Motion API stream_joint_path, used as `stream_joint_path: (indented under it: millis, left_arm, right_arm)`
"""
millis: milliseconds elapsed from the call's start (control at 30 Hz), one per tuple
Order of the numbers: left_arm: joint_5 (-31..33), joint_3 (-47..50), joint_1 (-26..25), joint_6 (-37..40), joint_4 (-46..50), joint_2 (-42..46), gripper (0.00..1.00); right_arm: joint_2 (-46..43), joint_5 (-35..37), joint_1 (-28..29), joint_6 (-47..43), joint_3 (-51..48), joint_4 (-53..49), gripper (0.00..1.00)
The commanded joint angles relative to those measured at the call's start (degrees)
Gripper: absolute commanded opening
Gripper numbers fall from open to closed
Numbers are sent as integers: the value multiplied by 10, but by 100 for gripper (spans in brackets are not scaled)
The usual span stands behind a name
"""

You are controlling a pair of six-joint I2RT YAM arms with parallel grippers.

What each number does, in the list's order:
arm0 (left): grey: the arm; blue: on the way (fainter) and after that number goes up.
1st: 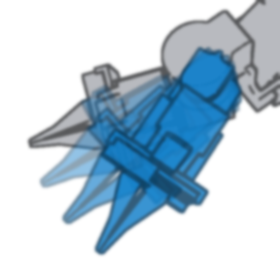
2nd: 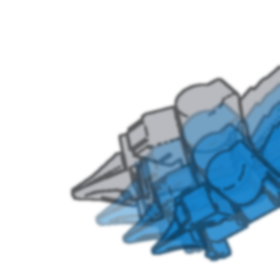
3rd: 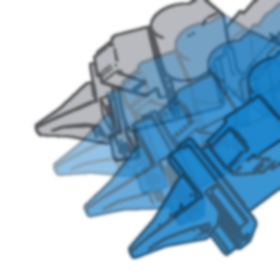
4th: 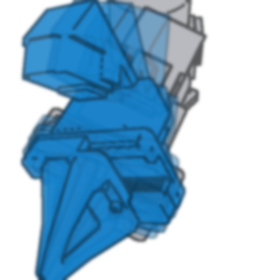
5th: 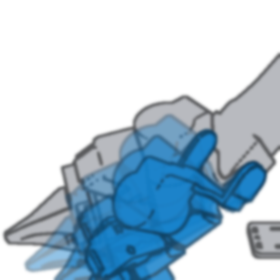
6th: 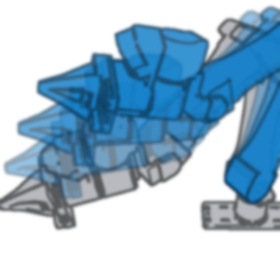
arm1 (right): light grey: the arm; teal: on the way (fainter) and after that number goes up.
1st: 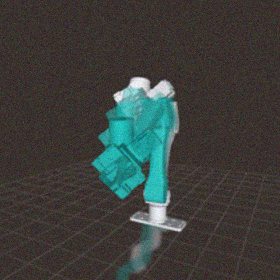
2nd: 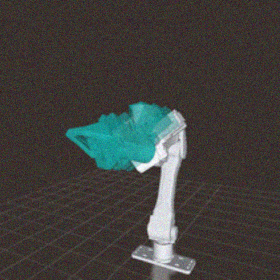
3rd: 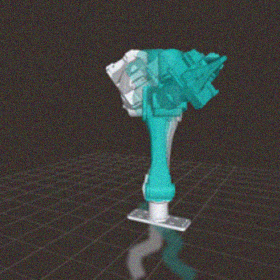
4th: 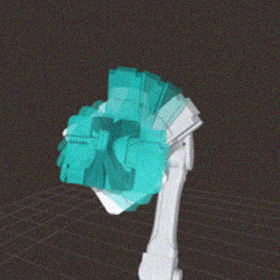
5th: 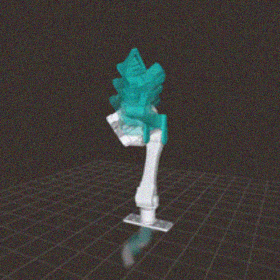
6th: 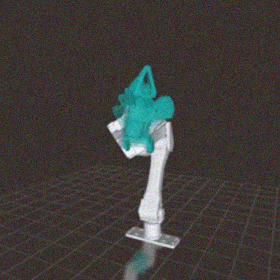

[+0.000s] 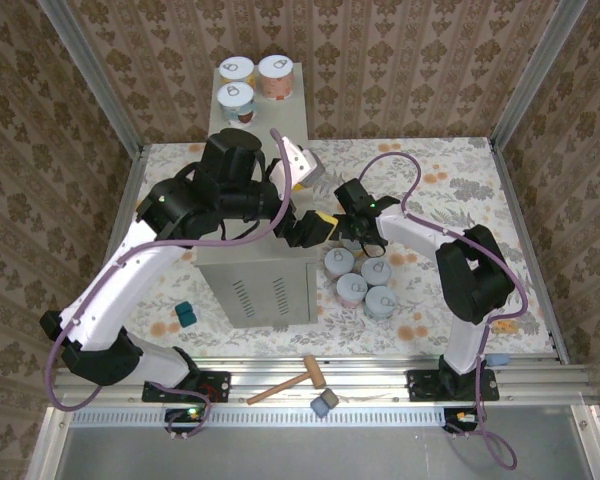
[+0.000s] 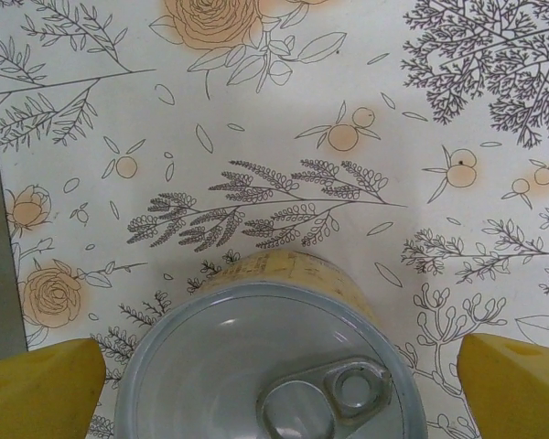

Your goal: Place and organize the canned foods onto the counter

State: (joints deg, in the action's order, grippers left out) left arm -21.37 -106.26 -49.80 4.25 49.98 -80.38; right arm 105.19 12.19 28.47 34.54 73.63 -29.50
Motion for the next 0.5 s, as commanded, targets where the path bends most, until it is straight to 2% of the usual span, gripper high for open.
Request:
stream_joint_path:
  millis: [0,467]
  left_arm:
    - [9,9,-2,21,-16,14,100]
    - [12,11,-2,21,-21,16,100]
  right_arm:
    - [-9,30,-4,9,-12,-7,99]
    - [-44,30,-24,7,-58,9,94]
